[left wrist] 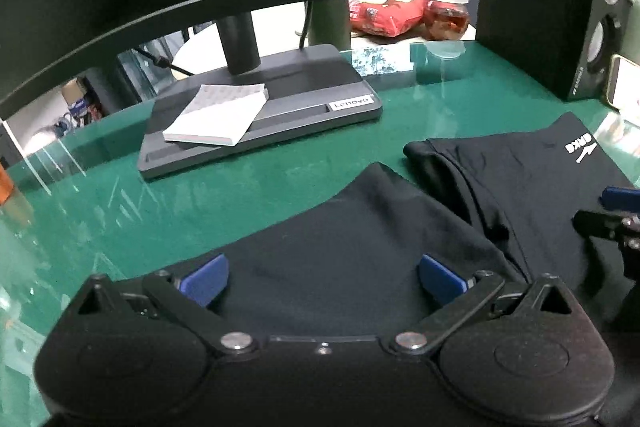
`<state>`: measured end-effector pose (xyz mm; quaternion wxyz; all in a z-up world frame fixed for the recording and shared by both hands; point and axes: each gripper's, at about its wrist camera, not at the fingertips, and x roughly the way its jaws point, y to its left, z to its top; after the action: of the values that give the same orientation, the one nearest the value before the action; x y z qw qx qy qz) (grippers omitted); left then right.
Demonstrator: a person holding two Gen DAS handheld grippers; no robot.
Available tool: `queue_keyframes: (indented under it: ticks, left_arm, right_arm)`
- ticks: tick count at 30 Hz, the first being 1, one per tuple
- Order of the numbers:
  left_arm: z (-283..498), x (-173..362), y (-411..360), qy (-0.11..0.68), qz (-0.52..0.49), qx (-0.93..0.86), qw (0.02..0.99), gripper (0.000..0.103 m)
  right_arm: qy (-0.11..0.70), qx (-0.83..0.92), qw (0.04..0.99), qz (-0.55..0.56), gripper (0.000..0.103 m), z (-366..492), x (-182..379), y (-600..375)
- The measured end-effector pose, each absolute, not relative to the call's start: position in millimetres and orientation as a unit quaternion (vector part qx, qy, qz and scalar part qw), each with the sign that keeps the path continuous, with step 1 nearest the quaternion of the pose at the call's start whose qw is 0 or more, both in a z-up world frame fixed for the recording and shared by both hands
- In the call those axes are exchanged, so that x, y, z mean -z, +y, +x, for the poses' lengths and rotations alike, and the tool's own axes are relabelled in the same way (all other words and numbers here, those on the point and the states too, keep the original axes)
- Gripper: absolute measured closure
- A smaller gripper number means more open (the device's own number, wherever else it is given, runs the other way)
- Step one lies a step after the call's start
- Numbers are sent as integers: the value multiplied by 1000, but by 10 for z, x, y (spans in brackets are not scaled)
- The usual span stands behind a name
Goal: Fold clothes
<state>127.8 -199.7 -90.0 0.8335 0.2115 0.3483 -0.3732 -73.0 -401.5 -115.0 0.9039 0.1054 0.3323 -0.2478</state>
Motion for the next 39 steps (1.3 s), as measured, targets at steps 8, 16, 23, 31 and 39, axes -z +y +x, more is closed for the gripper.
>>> queue_keyframes:
  ticks: [8, 16, 23, 31, 39]
  left_arm:
    - [1243, 769, -1911, 335, 167, 369, 851, 0]
    - [932, 750, -1020, 354, 85, 352, 863, 0]
    - [786, 828, -920, 371, 106, 342, 857, 0]
    - [666, 898, -983, 352, 149, 334, 862, 0]
    - [676, 769, -760, 376, 102, 360, 848, 0]
  right_arm:
    - [329, 231, 909, 106, 57, -765, 1058, -4015]
    - [311, 203, 917, 147, 58, -1465, 1014, -3578]
    - [325, 226, 911, 114, 57, -1492, 1123, -3488]
    - [319, 239, 910, 110, 57, -1513, 1151, -3607]
    - [314, 208, 913, 155, 57, -1640, 1084, -3579]
